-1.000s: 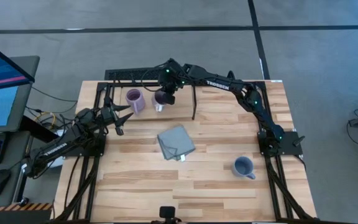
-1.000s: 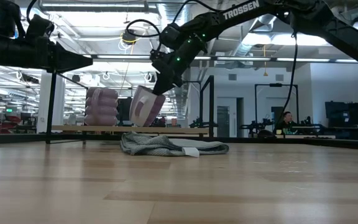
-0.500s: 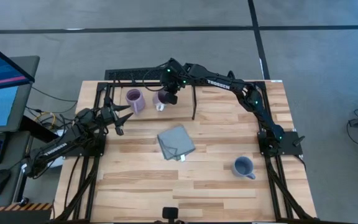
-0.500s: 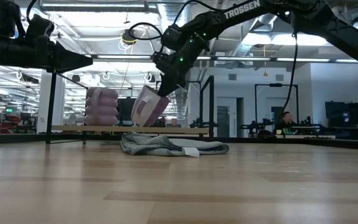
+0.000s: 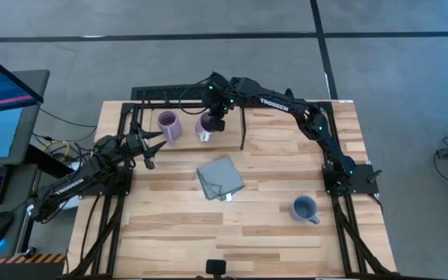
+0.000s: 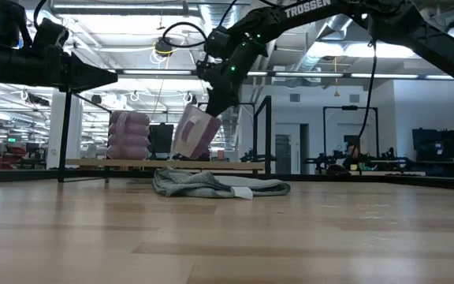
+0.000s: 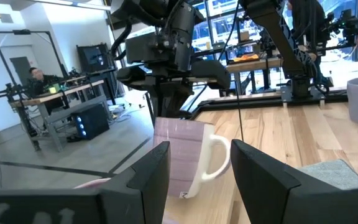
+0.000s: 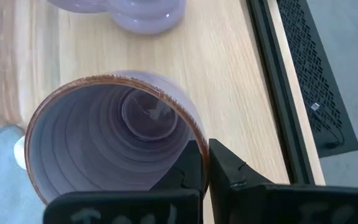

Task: Stack small to large cups/mugs on shelf
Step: Put the violet patterned mug on the shelf

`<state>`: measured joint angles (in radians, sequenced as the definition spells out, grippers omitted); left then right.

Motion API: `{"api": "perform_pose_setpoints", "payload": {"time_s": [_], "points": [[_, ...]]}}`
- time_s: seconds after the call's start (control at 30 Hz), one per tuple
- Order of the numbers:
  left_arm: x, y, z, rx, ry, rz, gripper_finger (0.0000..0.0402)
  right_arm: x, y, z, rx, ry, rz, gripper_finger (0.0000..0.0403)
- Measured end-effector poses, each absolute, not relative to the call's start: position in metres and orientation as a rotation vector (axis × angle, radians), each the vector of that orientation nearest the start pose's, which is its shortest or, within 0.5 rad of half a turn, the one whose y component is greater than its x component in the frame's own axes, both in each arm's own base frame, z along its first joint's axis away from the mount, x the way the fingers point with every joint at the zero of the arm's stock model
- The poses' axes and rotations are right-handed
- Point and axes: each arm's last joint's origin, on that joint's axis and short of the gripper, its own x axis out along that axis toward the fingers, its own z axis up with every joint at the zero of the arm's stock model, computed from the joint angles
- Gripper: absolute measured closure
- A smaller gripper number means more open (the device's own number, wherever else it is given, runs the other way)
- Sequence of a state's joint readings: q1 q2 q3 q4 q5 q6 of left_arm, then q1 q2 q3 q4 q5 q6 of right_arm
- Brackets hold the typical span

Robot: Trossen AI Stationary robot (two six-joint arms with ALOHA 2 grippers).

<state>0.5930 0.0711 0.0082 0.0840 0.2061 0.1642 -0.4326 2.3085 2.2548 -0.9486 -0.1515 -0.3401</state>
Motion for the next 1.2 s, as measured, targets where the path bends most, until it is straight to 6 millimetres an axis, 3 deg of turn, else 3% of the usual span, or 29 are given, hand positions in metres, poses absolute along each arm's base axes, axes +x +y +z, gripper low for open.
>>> {"api": "perform_pose_setpoints", "payload": {"time_s": [1.2], "points": [[0.0872,0.0512,0.1689,0.168,0.010,0.375,0.0240,0.4514,-0.2043,0.2664,-0.051,1.013,-0.093,0.0347]]}}
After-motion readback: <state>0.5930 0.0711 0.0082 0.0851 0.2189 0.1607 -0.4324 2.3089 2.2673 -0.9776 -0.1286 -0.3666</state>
